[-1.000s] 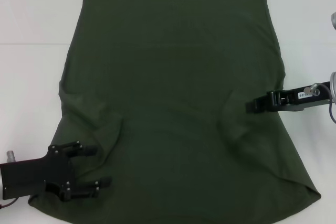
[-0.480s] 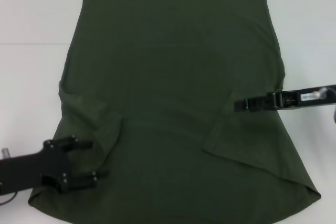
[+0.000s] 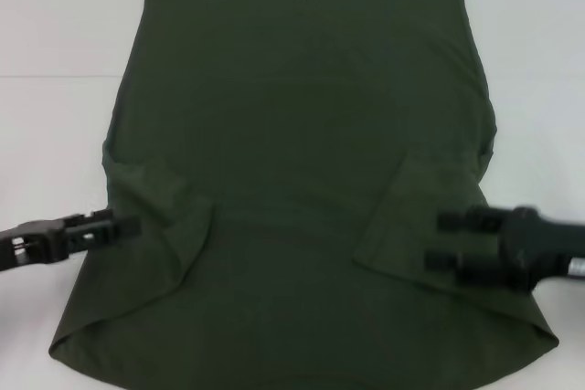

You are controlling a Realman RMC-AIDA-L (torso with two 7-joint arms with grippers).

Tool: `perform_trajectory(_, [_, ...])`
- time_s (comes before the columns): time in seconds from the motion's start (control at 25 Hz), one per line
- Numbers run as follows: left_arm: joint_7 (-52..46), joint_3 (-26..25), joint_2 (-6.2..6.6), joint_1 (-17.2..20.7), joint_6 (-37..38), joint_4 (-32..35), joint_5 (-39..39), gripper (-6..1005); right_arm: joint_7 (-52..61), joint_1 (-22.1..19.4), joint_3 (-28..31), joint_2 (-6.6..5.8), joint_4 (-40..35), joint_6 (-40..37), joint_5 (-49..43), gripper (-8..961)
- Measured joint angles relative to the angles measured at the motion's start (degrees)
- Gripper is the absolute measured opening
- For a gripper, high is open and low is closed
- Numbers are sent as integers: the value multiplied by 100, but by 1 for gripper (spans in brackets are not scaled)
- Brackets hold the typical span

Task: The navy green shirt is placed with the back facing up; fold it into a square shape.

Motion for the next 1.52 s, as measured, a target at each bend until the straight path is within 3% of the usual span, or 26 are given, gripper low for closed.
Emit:
perform_trajectory(0.12, [-1090,192,307,-74,199,-70,18,827,-753,-94,-18,192,1,-4,-220,790])
perform_trajectory(0.24, [-2154,337,564,-121,311,-69,244,826,-1397,-83,-107,246,212,39,-400,788])
perform_trajectory(0.4, [-3144,304,711,-157,252,25,938,827,-2125,-54,-203,247,569,170,-404,785])
perform_trajectory(0.76, [-4139,317,721,-347,-75,210,2466,827,-3009,-51,-346,250,829,507,-410,778])
perform_trajectory(1.52, [-4195,336,671,-404,-263,-261,2617,826,-3172,-23,-587,259,918,772,-383,777])
